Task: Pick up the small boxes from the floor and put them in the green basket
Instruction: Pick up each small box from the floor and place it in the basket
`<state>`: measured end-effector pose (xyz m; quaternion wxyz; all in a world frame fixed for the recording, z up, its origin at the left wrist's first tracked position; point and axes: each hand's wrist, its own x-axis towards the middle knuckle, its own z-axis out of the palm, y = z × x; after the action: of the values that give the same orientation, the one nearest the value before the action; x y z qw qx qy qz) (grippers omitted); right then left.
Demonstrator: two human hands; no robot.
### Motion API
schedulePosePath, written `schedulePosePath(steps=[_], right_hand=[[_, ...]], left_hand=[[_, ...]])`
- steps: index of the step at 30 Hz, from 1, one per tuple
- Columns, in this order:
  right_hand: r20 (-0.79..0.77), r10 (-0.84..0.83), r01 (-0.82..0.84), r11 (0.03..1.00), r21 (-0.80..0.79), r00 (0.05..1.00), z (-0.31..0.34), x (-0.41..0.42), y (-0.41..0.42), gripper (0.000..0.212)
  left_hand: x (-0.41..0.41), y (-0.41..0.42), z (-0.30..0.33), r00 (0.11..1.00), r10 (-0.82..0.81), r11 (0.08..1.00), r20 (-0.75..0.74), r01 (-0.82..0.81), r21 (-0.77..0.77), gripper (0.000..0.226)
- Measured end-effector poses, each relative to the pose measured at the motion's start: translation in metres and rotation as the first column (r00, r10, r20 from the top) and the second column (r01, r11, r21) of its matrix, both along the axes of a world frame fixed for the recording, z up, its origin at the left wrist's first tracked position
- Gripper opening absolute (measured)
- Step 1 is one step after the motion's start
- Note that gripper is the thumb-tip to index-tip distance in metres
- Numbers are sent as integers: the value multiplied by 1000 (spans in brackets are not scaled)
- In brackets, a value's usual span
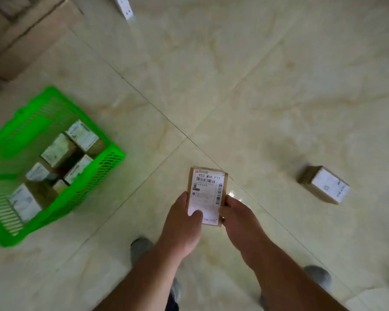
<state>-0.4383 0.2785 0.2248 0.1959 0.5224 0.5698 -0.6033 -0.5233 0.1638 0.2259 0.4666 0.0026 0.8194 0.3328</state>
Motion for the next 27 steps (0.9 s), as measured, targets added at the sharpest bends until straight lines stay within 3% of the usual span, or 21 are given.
schedulePosePath(steps=[7, 13, 27], right_hand=[[-32, 338, -336, 941, 40, 941, 67, -147, -99, 44], [-83, 530, -523, 848, 90, 844, 83, -243, -185, 46], [-99, 737, -721, 675, 156, 669, 21, -376, -265, 42]], left_hand=[[-105, -119, 58, 943, 332, 941, -6, -331, 69, 36], [-170, -209, 77, 840, 542, 836, -12, -537, 114, 49], [-270, -285, 29, 691, 722, 692, -43, -721, 34, 46]])
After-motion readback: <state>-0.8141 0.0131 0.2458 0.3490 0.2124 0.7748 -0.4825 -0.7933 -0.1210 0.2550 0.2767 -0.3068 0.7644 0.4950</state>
